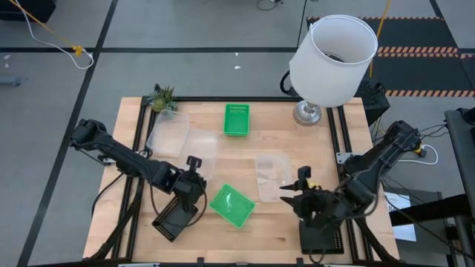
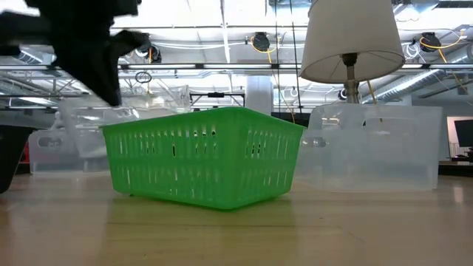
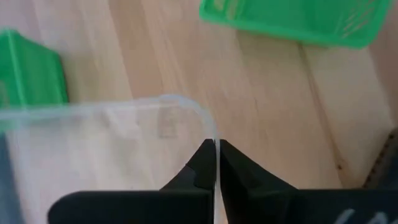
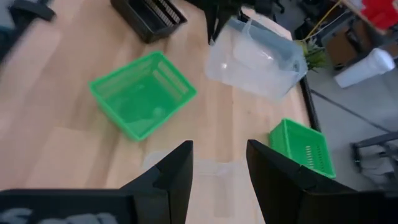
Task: Stack baskets by color
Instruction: Stack the middle transparent bin on top of the right transparent bin
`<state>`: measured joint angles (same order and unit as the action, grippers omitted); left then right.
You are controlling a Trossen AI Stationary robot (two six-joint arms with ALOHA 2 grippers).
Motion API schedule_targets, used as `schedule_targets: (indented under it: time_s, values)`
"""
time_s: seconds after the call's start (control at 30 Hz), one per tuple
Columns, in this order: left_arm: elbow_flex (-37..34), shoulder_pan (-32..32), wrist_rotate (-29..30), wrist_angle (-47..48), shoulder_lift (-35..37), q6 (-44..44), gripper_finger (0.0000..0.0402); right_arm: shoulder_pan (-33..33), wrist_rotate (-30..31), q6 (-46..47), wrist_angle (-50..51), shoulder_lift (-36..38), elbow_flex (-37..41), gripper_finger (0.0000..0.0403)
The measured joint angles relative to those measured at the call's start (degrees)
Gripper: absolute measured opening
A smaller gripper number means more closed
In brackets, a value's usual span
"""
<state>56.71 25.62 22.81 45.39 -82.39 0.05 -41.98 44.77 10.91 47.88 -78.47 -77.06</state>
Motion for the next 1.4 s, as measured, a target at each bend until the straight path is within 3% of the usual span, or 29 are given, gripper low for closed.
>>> schedule_targets:
  time_s: [0.13, 0.3, 0.53, 0.93, 1.1, 1.4]
  values:
    - [4.7, 1.1, 0.1, 1.1, 0.0, 8.4, 0.001, 2.2, -0.4, -2.8, -2.4, 0.0, 1.3, 0.0144]
    - [8.8, 3.0, 0.0, 1.1, 0.0, 23.0, 0.0006, 4.8, -5.1, -3.1, -4.2, 0.0, 1.6, 0.0144]
    - [9.6, 4.2, -4.7, 0.9, 0.0, 44.3, 0.0006, 6.4, -6.3, -7.0, -14.9, 0.0, 1.6, 0.0145]
    - [9.6, 5.7, -5.3, -0.1, 0.0, 48.1, 0.0007, 13.0, -13.4, -25.0, -30.4, -5.6, 1.6, 0.0181]
    - [9.6, 6.9, -5.5, -0.3, 0.0, 49.4, 0.0011, 16.1, -20.3, -26.1, -28.8, -8.1, 1.6, 0.0189]
    - [9.6, 7.0, -5.4, -0.2, 0.0, 49.1, 0.0016, 17.0, -21.0, -32.7, -24.9, -8.6, 1.5, 0.017]
